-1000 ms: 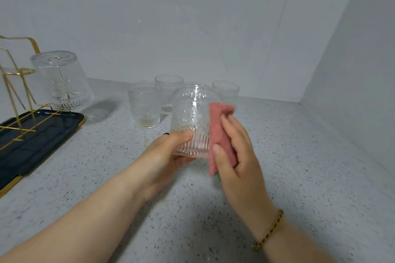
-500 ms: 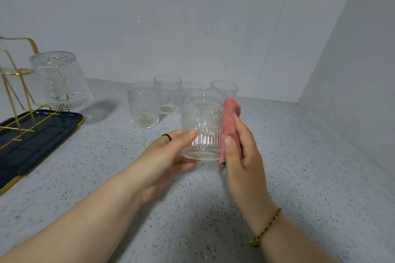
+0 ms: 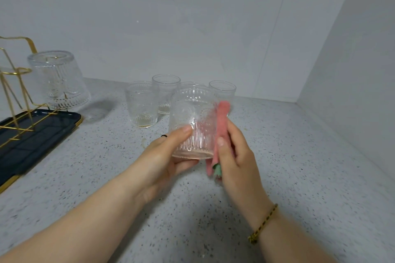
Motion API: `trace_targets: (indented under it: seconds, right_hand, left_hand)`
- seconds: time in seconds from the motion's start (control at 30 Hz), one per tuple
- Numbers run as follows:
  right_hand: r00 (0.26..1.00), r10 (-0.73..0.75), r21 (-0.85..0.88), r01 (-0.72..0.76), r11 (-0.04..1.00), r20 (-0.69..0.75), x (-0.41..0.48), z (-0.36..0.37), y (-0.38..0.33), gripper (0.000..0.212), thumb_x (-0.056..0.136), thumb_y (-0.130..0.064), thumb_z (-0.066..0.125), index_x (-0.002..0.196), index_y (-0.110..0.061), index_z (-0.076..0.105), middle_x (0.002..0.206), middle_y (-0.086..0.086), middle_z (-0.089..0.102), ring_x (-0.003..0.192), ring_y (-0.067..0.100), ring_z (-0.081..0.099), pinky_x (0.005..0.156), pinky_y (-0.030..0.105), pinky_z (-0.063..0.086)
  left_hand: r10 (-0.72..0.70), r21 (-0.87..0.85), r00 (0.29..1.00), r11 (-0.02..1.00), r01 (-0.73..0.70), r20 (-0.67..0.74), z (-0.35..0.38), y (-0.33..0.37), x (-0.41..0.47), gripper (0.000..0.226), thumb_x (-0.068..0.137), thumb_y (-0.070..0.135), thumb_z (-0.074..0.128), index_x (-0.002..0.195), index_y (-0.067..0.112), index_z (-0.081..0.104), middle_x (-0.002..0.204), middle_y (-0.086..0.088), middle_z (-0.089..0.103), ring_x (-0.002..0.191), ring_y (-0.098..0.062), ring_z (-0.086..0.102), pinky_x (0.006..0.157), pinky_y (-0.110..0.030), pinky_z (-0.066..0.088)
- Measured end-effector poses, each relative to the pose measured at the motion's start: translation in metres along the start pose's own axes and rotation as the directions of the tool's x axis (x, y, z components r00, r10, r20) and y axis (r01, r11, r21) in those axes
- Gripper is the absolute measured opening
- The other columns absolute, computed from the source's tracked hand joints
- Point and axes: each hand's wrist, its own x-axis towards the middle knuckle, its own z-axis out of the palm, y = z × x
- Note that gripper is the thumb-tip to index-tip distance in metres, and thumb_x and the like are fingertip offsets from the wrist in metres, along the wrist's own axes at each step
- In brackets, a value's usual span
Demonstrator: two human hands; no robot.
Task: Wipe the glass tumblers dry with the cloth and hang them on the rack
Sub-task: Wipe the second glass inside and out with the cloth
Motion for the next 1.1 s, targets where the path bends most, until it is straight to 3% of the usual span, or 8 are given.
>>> trace_targets:
  seconds: [0.1,0.23,0.37,0.53,0.73,0.87,1.0,1.1]
  right_hand:
    - [0.981,-0.192,-0.183,0.192,0.964,0.019,-0.003,0.013,0.006,0.046,0.085,-0.037,0.032,0.131,-0.036,0.025,0.128,-0.013,0.041,0.111,-0.014,0.039,0.093,0.005,0.033]
    - [0.954,-0.296,-0.23,0.279,0.932,-0.04,-0.002,0.013,0.005,0.041,0.086,-0.033,0.032,0.126,-0.043,0.027,0.137,-0.021,0.019,0.128,-0.009,0.022,0.104,0.006,0.019]
    - [0.976,-0.176,-0.117,0.161,0.98,-0.127,0.003,-0.001,0.002,0.038,0.086,-0.037,0.033,0.119,-0.052,0.021,0.141,-0.015,0.028,0.126,-0.012,0.026,0.104,0.007,0.025]
    - [0.999,-0.039,-0.069,0.037,0.997,-0.021,-0.003,0.009,0.004,0.05,0.083,-0.04,0.033,0.133,-0.038,0.03,0.108,-0.002,0.056,0.087,0.012,0.056,0.076,0.026,0.05]
    - [0.969,-0.243,-0.229,0.226,0.947,-0.048,-0.005,0.017,0.003,0.04,0.084,-0.04,0.029,0.121,-0.052,0.021,0.137,-0.02,0.021,0.128,-0.008,0.02,0.1,-0.001,0.015]
    - [0.985,-0.137,-0.083,0.128,0.988,-0.107,0.0,0.004,-0.002,0.038,0.085,-0.041,0.034,0.115,-0.058,0.018,0.141,-0.017,0.028,0.124,-0.01,0.029,0.1,0.004,0.025]
    - [0.998,0.024,0.074,-0.028,0.997,0.05,-0.003,0.003,-0.008,0.042,0.094,-0.029,0.036,0.131,-0.043,0.023,0.09,0.003,0.058,0.061,0.0,0.052,0.053,0.013,0.044]
    - [0.987,0.028,0.085,-0.042,0.995,0.158,-0.006,0.011,-0.007,0.043,0.091,-0.037,0.041,0.124,-0.054,0.018,0.102,0.001,0.052,0.066,-0.004,0.052,0.061,0.016,0.047]
  left_hand:
    - [-0.006,0.084,0.995,0.996,0.015,-0.102,-0.008,0.001,0.005,0.049,0.05,0.047,0.063,0.085,0.014,0.067,0.089,-0.013,0.07,0.085,-0.021,0.065,0.087,-0.035,0.051]
    - [-0.038,0.178,0.998,0.983,0.046,-0.046,-0.007,0.0,0.004,0.054,0.059,0.041,0.074,0.101,0.008,0.065,0.1,-0.016,0.069,0.094,-0.026,0.065,0.091,-0.039,0.051]
    - [-0.048,0.142,0.999,0.989,0.045,0.018,-0.004,-0.006,0.003,0.048,0.06,0.038,0.062,0.099,0.011,0.066,0.096,-0.005,0.073,0.085,-0.016,0.068,0.07,-0.022,0.056]
    - [-0.034,0.061,0.999,0.998,0.034,-0.013,-0.006,0.001,0.002,0.035,0.058,0.04,0.071,0.084,0.016,0.072,0.09,-0.007,0.074,0.087,-0.019,0.068,0.086,-0.032,0.051]
    - [-0.057,0.107,0.998,0.992,0.059,-0.017,-0.008,0.0,0.006,0.05,0.065,0.041,0.07,0.104,0.01,0.065,0.107,-0.016,0.069,0.105,-0.029,0.063,0.1,-0.043,0.044]
    - [-0.04,0.063,0.997,0.997,0.037,0.062,-0.002,-0.008,0.003,0.03,0.062,0.036,0.063,0.083,0.017,0.074,0.094,-0.004,0.074,0.086,-0.014,0.069,0.086,-0.031,0.053]
    - [0.036,0.064,0.999,0.997,-0.038,0.032,-0.004,-0.006,0.002,0.046,0.065,0.042,0.061,0.103,0.017,0.068,0.104,-0.005,0.071,0.101,-0.019,0.064,0.091,-0.031,0.05]
    - [0.057,0.06,0.998,0.997,-0.057,0.0,-0.011,-0.002,0.005,0.073,0.057,0.055,0.06,0.118,0.016,0.059,0.114,-0.007,0.067,0.11,-0.023,0.059,0.104,-0.039,0.038]
